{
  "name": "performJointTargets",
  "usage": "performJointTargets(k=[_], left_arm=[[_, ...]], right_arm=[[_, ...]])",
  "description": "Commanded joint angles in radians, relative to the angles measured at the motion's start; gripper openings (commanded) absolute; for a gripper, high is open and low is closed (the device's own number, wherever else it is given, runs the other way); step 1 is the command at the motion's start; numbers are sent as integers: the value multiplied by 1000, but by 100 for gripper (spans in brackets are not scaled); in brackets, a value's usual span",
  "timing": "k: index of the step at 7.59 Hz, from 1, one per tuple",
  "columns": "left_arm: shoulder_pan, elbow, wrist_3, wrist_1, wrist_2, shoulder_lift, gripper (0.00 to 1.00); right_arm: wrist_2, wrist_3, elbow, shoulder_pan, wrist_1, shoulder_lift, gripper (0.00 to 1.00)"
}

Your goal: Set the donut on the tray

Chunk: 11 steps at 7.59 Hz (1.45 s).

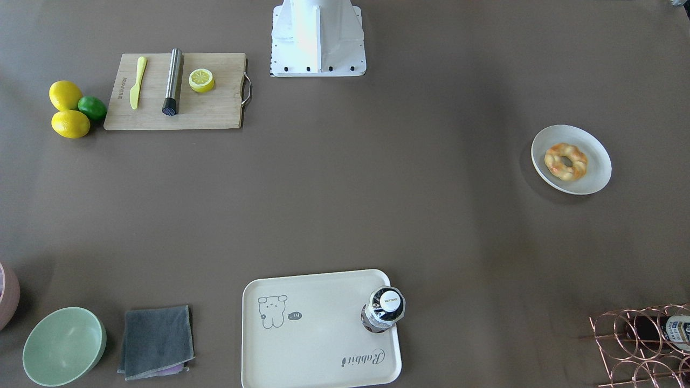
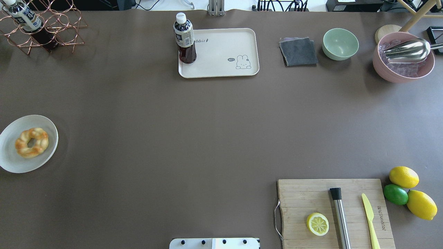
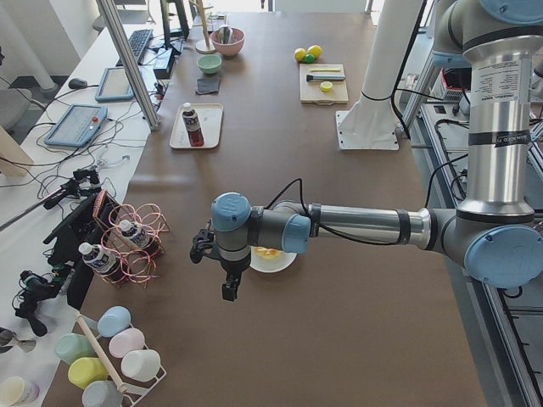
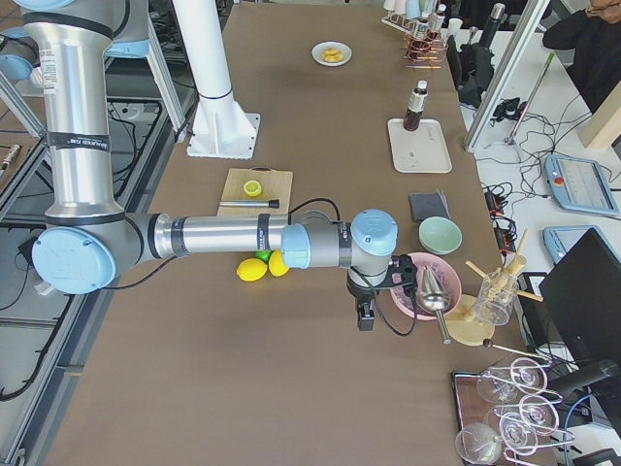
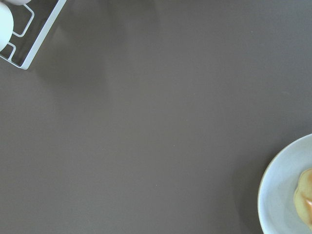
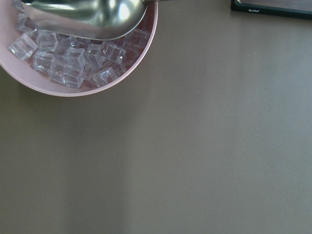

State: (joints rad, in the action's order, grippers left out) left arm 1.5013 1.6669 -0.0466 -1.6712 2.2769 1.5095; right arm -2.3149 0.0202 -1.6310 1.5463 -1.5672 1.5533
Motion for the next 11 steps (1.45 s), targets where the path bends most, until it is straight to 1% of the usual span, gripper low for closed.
performJointTargets(k=[1,2,3,4,5,7,8,9,10,11], left_arm=[[-3,20,1,-2,19,0,98],[-7,65,-1,-1,67,11,98],[-39,50,5,2,62,35,98],[-55,18,-1,1,52,26,98],[-56,45,4,-27,59,37,98],[-61,40,7,-38,59,58,98],[-64,25,66,-36,70,60,98],[-105,28,196,-67,79,58,98],[-143,7,256,-167,76,35,98],[-167,-54,302,-306,78,19,98]], right_arm=[[-1,-8,-3,0,-1,-1,100],[5,-13,-3,-6,1,-4,100],[11,-13,-1,-9,3,-6,100],[5,-13,-6,-9,3,-7,100],[2,-14,-3,-9,3,-13,100],[-1,-17,-4,-11,3,-32,100],[-3,-19,-4,-14,-4,-44,100],[-15,-20,-3,-31,-5,-50,100],[-32,-67,-3,-47,2,-59,100],[-34,-119,-6,-78,6,-64,100]])
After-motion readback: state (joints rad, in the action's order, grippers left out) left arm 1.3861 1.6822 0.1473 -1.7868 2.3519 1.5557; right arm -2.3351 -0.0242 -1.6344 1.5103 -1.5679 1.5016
